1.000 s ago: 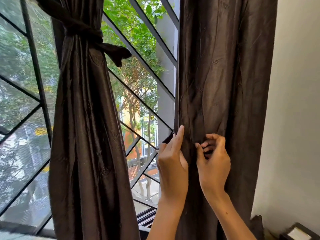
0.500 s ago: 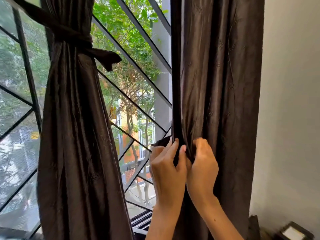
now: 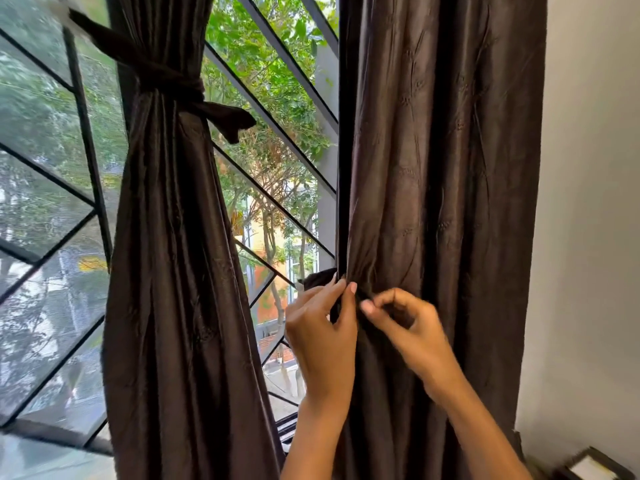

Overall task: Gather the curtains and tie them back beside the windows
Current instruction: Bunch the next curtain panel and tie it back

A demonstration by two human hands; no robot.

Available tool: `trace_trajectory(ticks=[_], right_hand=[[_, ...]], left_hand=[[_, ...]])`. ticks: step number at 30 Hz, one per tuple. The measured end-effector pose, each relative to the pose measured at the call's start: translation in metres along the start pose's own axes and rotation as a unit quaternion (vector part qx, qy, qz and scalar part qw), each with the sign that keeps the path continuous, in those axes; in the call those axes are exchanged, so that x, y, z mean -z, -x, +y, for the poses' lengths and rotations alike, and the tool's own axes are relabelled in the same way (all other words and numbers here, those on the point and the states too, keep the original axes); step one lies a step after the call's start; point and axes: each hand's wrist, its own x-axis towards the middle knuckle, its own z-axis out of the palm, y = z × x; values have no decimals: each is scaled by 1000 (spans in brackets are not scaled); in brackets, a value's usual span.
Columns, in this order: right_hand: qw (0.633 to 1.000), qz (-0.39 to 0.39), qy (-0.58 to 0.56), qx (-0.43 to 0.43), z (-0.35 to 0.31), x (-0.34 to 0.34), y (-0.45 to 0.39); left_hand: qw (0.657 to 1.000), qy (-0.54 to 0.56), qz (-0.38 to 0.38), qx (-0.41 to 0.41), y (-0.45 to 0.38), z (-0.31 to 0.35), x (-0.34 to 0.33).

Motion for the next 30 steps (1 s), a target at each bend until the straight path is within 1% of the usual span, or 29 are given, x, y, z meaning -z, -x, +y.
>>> trace_trajectory(ticks=[1,4,6,7,8,10,12,14,16,19,21,24,26,28,30], right_hand=[[1000,18,-5,2,-2,4,0],[991,121,45,14,-3,9,5],[988,151,15,7,-6,8,13],[989,150,2,2,-7,6,17],[988,152,13,7,-8,4,22],[979,164,110,57,-11,-2,30],[959,172,199,101,-13,-11,35],[944,154,256,138,-15,-19,38],[945,109,266,153,-13,-23,39],[966,52,217,128,-9,-23,39],[978,30,178,102,-9,-23,40],[986,14,140,90,-16,-22,38],[990,46,116,64,-19,-22,32],[990,100,100,6,-18,-20,22],[983,116,137,-46,-13,-22,10]], left_hand=[[1000,0,0,-1,0,1,1],[1000,5,-11,5,1,3,4],[1000,8,-10,22,4,3,7],[999,11,-13,27,6,3,8],[999,13,-20,28,7,5,9],[999,12,-39,22,12,10,12],[998,16,-49,23,16,15,15],[998,17,-47,32,18,19,17],[998,14,-36,41,16,21,19],[998,11,-30,57,10,20,23],[998,2,-32,56,6,17,25],[998,-9,-28,54,2,12,25],[998,-12,-24,52,1,9,25],[998,0,-17,59,0,7,26],[998,11,-14,65,-2,7,28]])
